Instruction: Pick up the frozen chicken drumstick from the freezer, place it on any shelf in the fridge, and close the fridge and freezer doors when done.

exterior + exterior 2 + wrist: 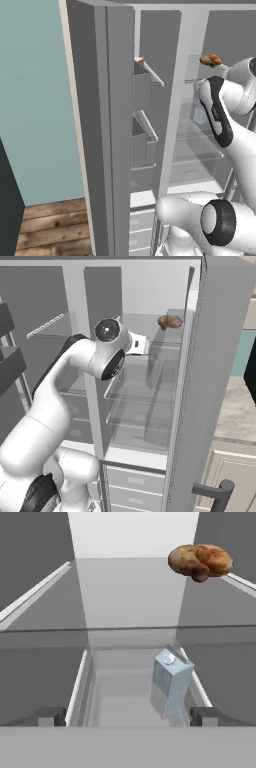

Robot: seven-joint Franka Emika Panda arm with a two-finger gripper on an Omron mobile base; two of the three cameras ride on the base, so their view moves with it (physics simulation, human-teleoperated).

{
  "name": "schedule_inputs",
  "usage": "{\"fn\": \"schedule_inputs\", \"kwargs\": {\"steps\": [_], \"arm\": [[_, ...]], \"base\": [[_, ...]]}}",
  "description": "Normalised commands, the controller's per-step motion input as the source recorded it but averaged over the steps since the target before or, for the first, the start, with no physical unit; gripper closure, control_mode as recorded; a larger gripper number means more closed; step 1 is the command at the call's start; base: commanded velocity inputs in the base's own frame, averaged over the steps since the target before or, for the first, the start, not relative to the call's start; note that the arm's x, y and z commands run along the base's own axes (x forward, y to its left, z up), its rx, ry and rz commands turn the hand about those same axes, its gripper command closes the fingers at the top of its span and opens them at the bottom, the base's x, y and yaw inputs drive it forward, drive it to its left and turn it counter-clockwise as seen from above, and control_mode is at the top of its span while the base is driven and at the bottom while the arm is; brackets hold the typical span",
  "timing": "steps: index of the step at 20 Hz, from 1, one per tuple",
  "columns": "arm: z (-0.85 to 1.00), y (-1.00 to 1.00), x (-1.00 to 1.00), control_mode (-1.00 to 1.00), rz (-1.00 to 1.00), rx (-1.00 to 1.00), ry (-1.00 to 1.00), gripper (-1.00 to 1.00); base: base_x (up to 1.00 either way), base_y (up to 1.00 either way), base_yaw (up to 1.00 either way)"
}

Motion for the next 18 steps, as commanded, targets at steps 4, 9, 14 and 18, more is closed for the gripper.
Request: {"fn": "schedule_inputs", "kwargs": {"steps": [4, 9, 14, 18], "arm": [[0.0, 0.27, -1.0, -1.0, 0.0, 0.1, 0.34, -1.0], [0.0, 0.37, -1.0, -1.0, 0.0, 0.07, 0.49, -1.0], [-0.29, 0.6, -0.8, -1.0, 0.0, 0.01, 0.38, -1.0], [-0.67, 0.63, -0.11, -1.0, 0.06, -0.12, 0.03, -1.0]], "base": [[0.0, 0.0, 0.0], [0.0, 0.0, 0.0], [0.0, 0.0, 0.0], [0.0, 0.0, 0.0]]}}
